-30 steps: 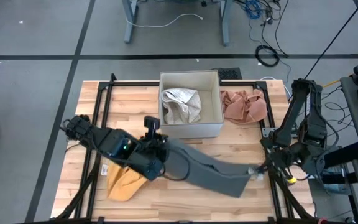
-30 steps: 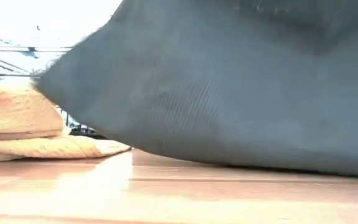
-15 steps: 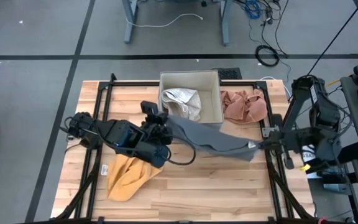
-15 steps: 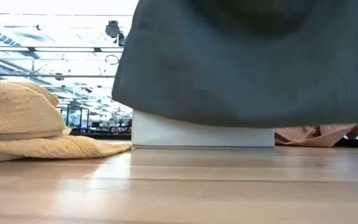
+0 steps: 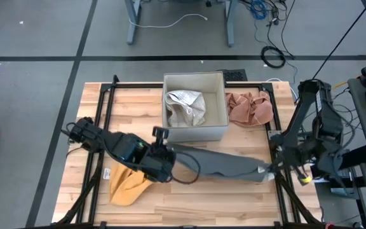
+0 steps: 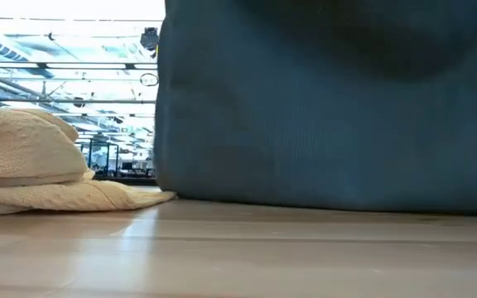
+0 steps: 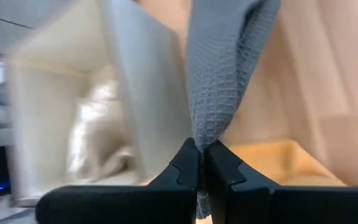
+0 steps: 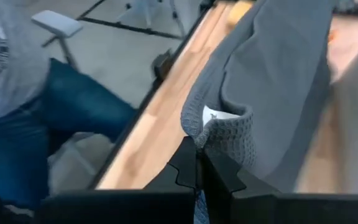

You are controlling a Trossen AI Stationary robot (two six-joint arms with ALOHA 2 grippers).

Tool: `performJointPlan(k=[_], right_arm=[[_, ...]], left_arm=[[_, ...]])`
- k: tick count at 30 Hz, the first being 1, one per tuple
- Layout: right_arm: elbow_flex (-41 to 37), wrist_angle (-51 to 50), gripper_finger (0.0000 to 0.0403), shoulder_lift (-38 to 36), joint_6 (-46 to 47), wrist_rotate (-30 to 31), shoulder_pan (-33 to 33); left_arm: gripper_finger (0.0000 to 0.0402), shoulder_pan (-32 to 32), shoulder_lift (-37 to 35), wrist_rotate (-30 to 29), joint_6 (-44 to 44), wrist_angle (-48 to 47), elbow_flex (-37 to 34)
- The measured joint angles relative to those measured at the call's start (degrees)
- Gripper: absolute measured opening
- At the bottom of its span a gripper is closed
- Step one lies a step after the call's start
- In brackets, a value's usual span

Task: Fold towel
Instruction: Fold the gray towel

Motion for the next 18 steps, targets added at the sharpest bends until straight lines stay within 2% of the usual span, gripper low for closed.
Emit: performJointPlan(k=[3,7,11,14,18], right_arm=[[-6.0,8.3,0.0,0.0,1.9,-3.2,0.3],[-15.2,24.0,0.0001,0.4,2.0,-6.0,0.4],[-23.3,38.1,0.0002,2.4,2.1,-6.7,0.7],[-27.3,47.1,0.0002,5.3,2.0,-8.0,0.7],[-29.4,53.9,0.0003,10.0,2.2,-8.0,0.7]], left_arm=[[0.0008,-0.1,0.0,4.8,-1.1,3.8,-5.9],[0.0008,-0.5,0.0,12.0,-1.1,11.9,-15.4],[0.0008,-1.3,0.1,19.3,-1.5,19.9,-23.7],[0.0008,-2.0,0.1,22.0,-2.9,24.7,-28.4],[0.0008,-3.2,0.1,22.5,-5.1,28.4,-32.4]])
